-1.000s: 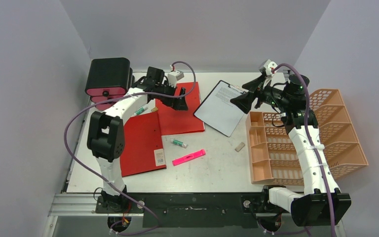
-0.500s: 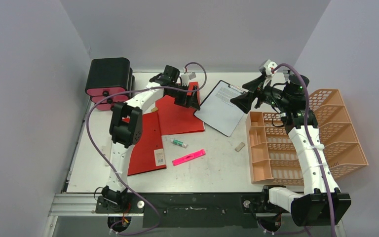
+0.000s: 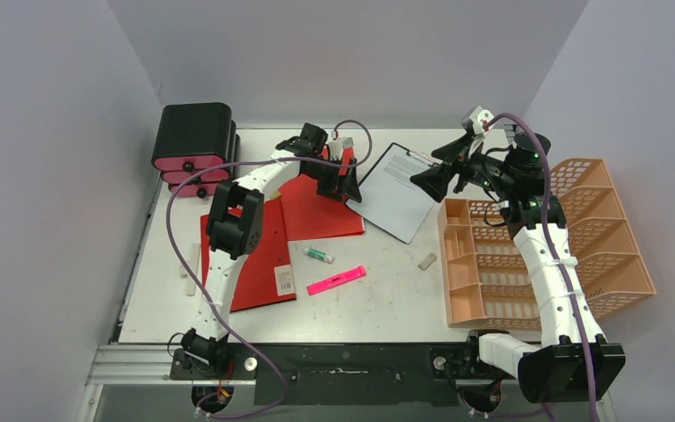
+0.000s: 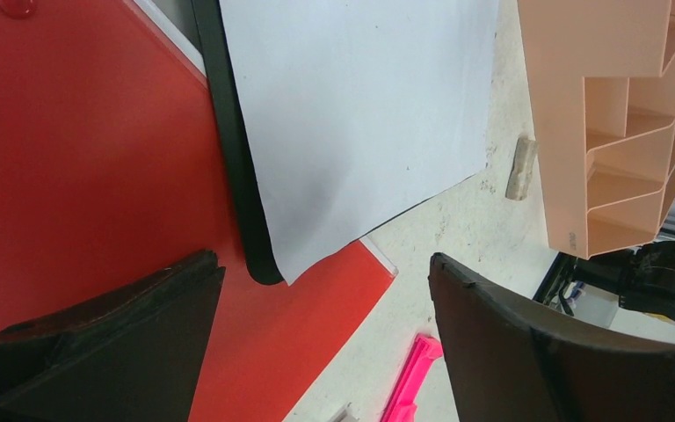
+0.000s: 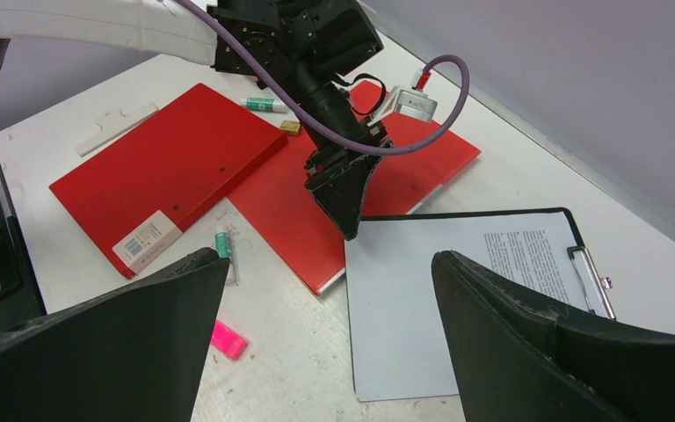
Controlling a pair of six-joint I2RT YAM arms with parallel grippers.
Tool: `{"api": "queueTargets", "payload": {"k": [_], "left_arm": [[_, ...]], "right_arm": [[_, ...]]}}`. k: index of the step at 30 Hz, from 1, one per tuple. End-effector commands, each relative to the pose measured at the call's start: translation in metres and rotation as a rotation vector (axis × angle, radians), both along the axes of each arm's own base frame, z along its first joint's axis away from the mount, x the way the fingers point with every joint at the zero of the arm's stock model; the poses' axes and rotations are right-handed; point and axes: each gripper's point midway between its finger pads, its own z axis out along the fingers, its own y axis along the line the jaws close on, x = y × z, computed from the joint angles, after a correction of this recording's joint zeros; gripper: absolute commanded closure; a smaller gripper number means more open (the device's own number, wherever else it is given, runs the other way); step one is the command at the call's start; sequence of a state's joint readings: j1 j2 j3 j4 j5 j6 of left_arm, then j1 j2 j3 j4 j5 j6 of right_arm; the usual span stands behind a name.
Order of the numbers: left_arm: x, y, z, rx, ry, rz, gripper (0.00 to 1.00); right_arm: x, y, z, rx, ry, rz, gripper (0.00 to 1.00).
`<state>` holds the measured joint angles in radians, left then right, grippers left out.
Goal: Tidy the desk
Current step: Move the folder to the center of the board.
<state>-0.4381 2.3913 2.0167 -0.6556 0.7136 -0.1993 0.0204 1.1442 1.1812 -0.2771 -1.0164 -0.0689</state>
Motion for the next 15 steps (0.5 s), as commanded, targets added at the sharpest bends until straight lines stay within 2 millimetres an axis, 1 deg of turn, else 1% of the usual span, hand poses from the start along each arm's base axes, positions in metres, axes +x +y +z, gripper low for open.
{"api": "queueTargets", "payload": {"k": [1,3,5,10,15], "left_arm": [[0.006,-0.009,0.007,-0.032,0.001,0.001,0.15],[0.005,-0.01,0.003,-0.039,0.018,0.002,0.17],[0.002,-0.012,-0.001,-0.055,0.043,-0.002,0.22],[-0.006,-0.019,-0.003,-0.123,0.101,-0.022,0.35],[-0.008,-0.02,-0.007,-0.146,0.13,-0.02,0.42]], "right_arm": [[0.004,-0.001,0.011,0.001,-0.063,-0.006,0.1],[0.005,-0.001,0.011,0.0,-0.064,-0.007,0.1],[0.004,-0.001,0.011,0.002,-0.064,-0.007,0.1],[0.005,-0.001,0.01,0.004,-0.061,-0.01,0.1],[0.006,-0.002,0.01,0.004,-0.059,-0.014,0.1]]}}
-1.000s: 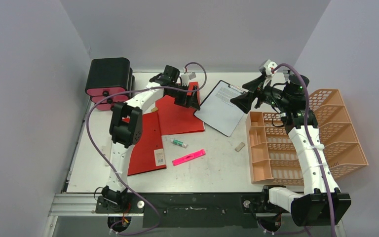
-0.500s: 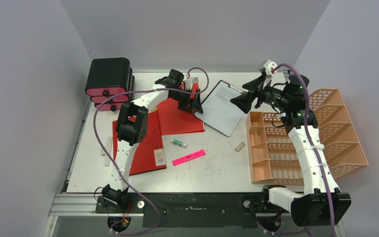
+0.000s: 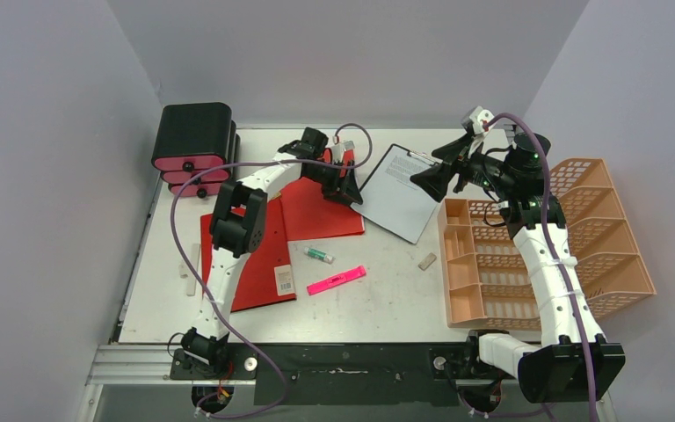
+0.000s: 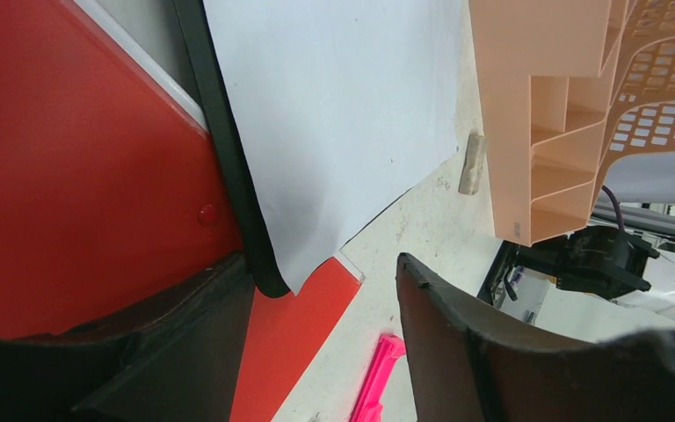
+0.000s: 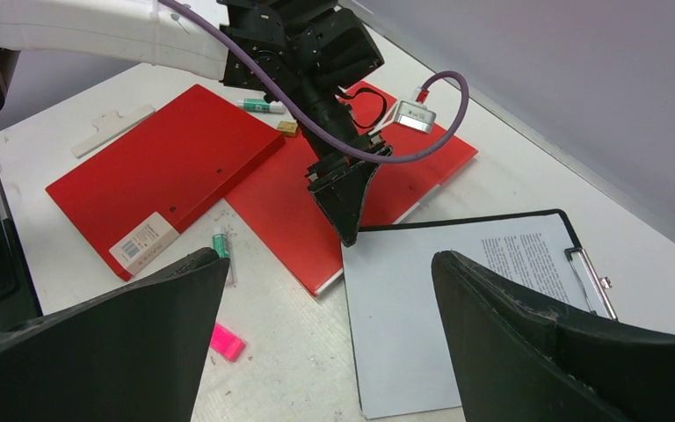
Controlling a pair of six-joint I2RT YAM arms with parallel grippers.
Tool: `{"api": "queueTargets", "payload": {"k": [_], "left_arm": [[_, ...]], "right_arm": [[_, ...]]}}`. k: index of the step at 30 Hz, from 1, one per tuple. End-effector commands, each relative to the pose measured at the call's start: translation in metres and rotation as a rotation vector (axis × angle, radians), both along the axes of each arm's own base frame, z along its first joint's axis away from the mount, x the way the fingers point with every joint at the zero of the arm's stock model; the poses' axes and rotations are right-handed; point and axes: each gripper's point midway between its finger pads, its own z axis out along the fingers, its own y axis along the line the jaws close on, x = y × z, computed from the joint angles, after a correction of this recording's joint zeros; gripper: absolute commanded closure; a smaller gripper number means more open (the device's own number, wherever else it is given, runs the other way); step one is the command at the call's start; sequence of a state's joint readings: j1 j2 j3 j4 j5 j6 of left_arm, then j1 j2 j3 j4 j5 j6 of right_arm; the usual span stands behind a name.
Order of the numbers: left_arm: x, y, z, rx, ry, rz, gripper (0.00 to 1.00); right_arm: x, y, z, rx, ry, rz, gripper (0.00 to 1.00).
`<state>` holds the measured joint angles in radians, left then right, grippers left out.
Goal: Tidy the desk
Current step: Move the folder to the center of the board.
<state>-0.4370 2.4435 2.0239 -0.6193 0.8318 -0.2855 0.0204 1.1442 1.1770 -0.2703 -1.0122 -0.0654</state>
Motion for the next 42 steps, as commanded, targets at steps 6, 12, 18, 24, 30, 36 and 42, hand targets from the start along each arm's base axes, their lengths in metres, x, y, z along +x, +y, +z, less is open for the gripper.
{"api": "queueTargets", "payload": {"k": [6,12,18,24,30,36,42], "left_arm": [[0.009,0.002,-0.009,-0.042,0.037,0.052,0.45],[0.015,0.004,-0.017,-0.052,0.08,0.144,0.58],[0.017,0.004,-0.029,-0.036,0.11,0.172,0.62],[0.017,-0.001,-0.03,-0.051,0.121,0.166,0.67],[0.015,-0.005,-0.034,-0.041,0.129,0.159,0.67],[0.011,-0.008,-0.041,-0.035,0.146,0.147,0.79],[0.01,-0.009,-0.043,-0.037,0.16,0.147,1.0]], "right_arm": [[0.005,-0.002,0.01,0.007,-0.057,-0.011,0.1],[0.007,-0.002,0.009,0.015,-0.052,-0.018,0.1],[0.01,-0.003,0.009,0.026,-0.047,-0.029,0.1],[0.012,-0.004,0.009,0.031,-0.044,-0.035,0.1],[0.014,-0.004,0.007,0.035,-0.037,-0.04,0.1],[0.015,-0.003,0.007,0.035,-0.038,-0.041,0.1],[0.027,-0.004,-0.002,0.042,-0.003,-0.068,0.1]]}}
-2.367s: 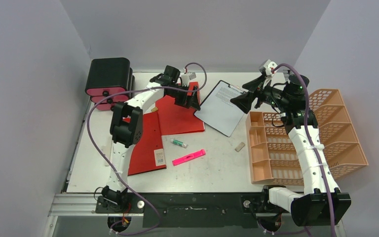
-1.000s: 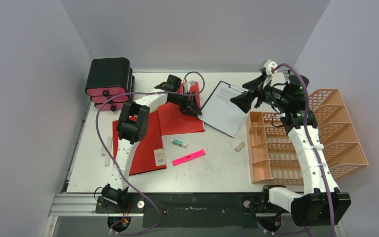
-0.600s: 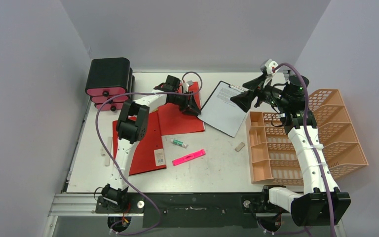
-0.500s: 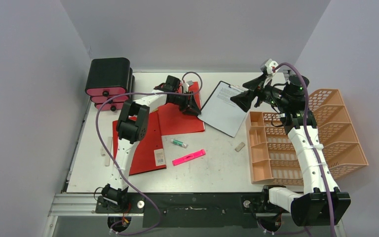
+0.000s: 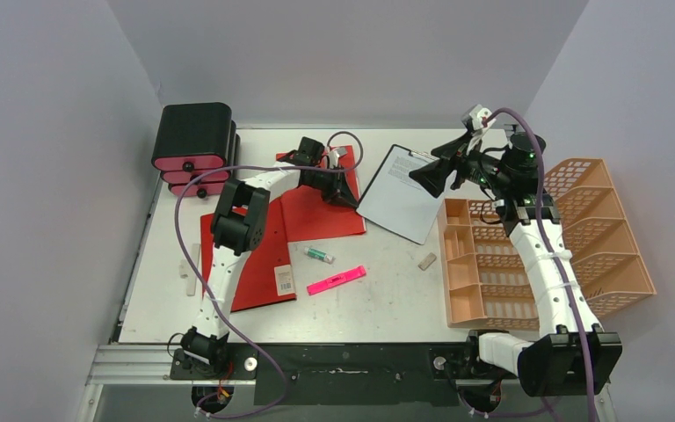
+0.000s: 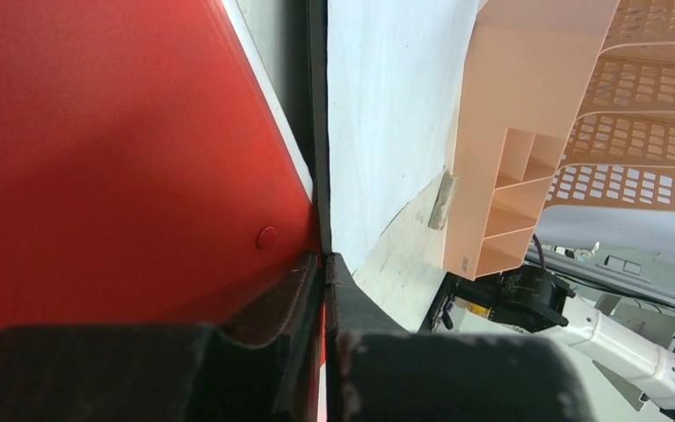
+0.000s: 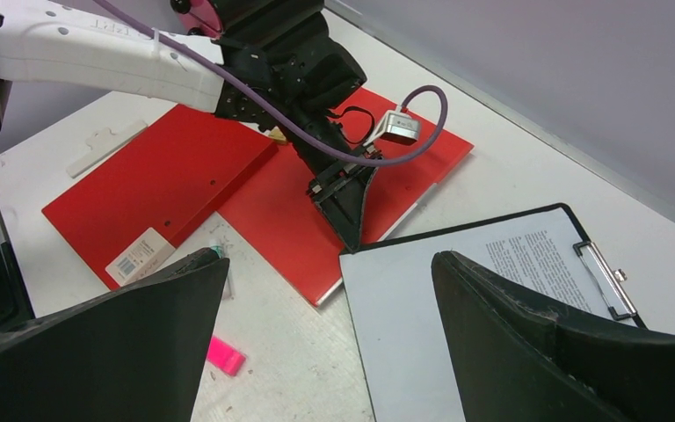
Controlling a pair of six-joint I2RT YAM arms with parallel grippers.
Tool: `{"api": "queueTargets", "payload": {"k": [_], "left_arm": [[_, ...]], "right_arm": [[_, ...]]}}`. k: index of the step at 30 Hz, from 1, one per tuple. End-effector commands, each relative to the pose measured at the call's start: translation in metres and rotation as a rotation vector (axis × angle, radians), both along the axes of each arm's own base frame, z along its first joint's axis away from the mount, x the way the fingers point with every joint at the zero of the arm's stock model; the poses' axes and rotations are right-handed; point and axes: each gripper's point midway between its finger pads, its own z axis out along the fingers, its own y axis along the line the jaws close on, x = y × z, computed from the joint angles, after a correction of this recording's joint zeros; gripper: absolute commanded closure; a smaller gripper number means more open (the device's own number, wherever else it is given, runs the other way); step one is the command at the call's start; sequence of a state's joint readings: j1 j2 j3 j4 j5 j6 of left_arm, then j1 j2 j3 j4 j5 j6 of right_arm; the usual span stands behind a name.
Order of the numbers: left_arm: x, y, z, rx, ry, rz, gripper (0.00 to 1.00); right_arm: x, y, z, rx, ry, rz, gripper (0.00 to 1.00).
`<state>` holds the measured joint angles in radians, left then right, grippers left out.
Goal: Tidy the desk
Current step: Move the folder to the center of the board.
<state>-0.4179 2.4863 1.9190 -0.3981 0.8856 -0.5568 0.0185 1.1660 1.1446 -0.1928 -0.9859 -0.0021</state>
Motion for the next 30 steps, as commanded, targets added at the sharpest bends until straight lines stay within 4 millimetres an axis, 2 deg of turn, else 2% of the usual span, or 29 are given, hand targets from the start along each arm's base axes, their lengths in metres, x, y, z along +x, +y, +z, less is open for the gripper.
{"api": "queueTargets", "payload": {"k": [1,4,7,11,14,18,22,25,28,30], "left_arm": [[0.003,-0.003,-0.018,0.037,-0.016,0.004,1.0],[0.005,-0.003,-0.01,0.028,-0.031,0.009,1.0],[0.007,0.002,0.006,0.012,-0.044,0.019,1.0],[0.006,0.019,0.047,-0.016,-0.098,0.012,1.0],[-0.004,0.034,0.074,-0.004,-0.137,-0.037,1.0],[-0.018,0.058,0.082,0.044,-0.16,-0.101,1.0],[-0.032,0.078,0.079,0.095,-0.159,-0.162,1.0],[-0.041,0.089,0.076,0.122,-0.163,-0.189,1.0],[-0.045,0.099,0.07,0.161,-0.179,-0.219,1.0],[-0.046,0.106,0.065,0.19,-0.181,-0.231,1.0]], "right_arm": [[0.018,-0.003,0.002,0.004,-0.021,-0.038,0.1],[0.025,-0.003,-0.004,-0.011,0.0,-0.063,0.1],[0.034,-0.007,-0.011,-0.046,0.003,-0.089,0.1],[0.046,-0.009,-0.022,-0.094,0.035,-0.092,0.1],[0.06,-0.009,-0.032,-0.128,0.065,-0.084,0.1],[0.086,-0.013,-0.044,-0.191,0.089,-0.087,0.1],[0.117,-0.017,-0.063,-0.255,0.117,-0.076,0.09],[0.136,-0.019,-0.085,-0.308,0.146,-0.047,0.05],[0.15,-0.015,-0.116,-0.351,0.189,0.027,0.0],[0.154,-0.013,-0.132,-0.376,0.213,0.085,0.04]]}}
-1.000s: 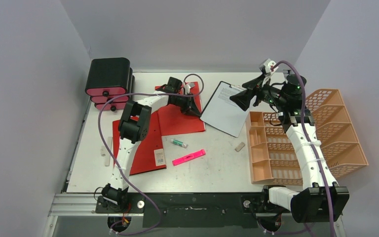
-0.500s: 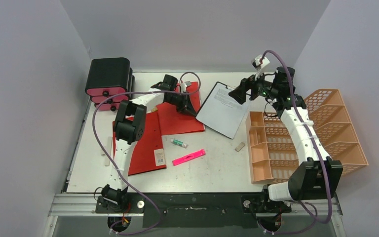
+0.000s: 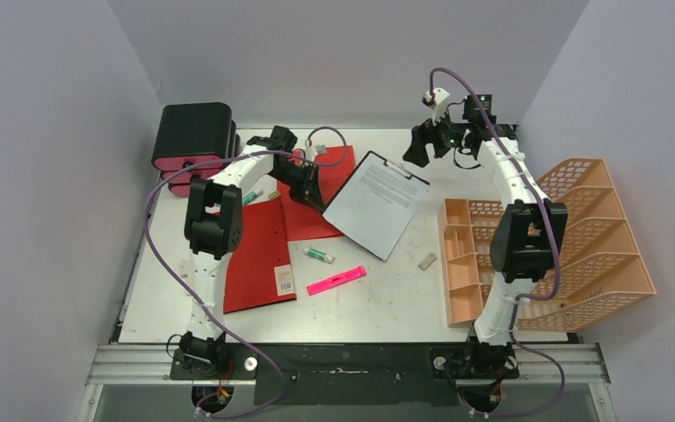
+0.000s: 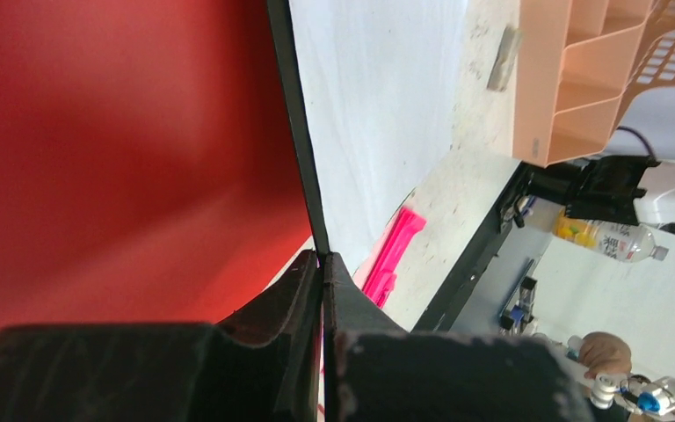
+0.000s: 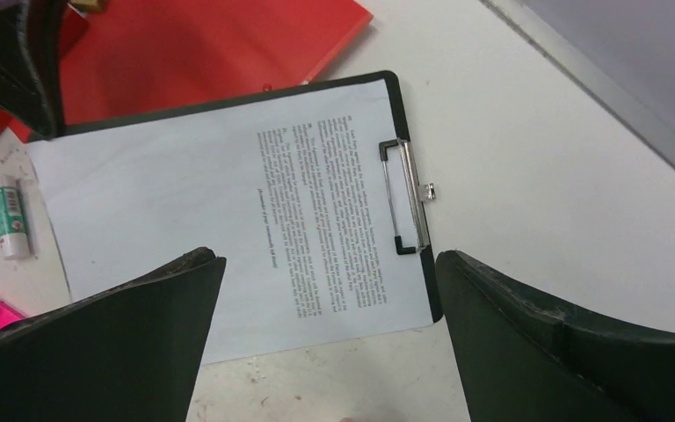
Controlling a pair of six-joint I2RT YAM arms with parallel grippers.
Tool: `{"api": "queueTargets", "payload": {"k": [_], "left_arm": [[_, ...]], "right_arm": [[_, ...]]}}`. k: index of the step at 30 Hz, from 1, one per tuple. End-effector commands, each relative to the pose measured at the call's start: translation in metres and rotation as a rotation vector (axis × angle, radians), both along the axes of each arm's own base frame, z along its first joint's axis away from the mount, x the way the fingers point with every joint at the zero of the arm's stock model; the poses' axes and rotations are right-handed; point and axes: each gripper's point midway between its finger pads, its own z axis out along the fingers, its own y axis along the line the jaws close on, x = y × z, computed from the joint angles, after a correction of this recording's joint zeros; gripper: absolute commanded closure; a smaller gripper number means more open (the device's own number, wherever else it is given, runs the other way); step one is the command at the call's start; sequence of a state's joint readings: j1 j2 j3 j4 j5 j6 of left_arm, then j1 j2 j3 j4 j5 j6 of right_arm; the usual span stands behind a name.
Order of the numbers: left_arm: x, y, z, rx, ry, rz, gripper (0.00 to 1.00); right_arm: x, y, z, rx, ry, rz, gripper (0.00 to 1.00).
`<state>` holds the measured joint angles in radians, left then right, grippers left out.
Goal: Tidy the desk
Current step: Move the folder to the center of the board.
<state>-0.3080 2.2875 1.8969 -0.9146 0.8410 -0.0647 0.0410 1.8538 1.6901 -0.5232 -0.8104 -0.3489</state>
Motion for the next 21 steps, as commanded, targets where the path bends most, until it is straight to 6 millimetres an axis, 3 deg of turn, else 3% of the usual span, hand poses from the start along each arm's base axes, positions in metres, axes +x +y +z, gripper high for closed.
{"api": "queueTargets", "payload": {"k": [1,8,14,21], "left_arm": [[-0.009,0.019,0.017,0.054,-0.089,-0.082,1.0],[-0.004,0.039,0.001,0.157,-0.148,-0.115,1.0],[0.001,0.054,-0.013,0.25,-0.195,-0.148,1.0],[0.019,0.073,-0.028,0.384,-0.257,-0.122,1.0]], "right_arm": [[0.005,0.006,-0.028,-0.07,0.039,0.143,0.06],[0.031,0.011,-0.077,-0.089,0.169,0.191,0.23],[0.053,0.009,-0.109,-0.115,0.187,0.135,0.25],[0.062,0.018,-0.134,-0.035,0.25,0.098,0.25]]}}
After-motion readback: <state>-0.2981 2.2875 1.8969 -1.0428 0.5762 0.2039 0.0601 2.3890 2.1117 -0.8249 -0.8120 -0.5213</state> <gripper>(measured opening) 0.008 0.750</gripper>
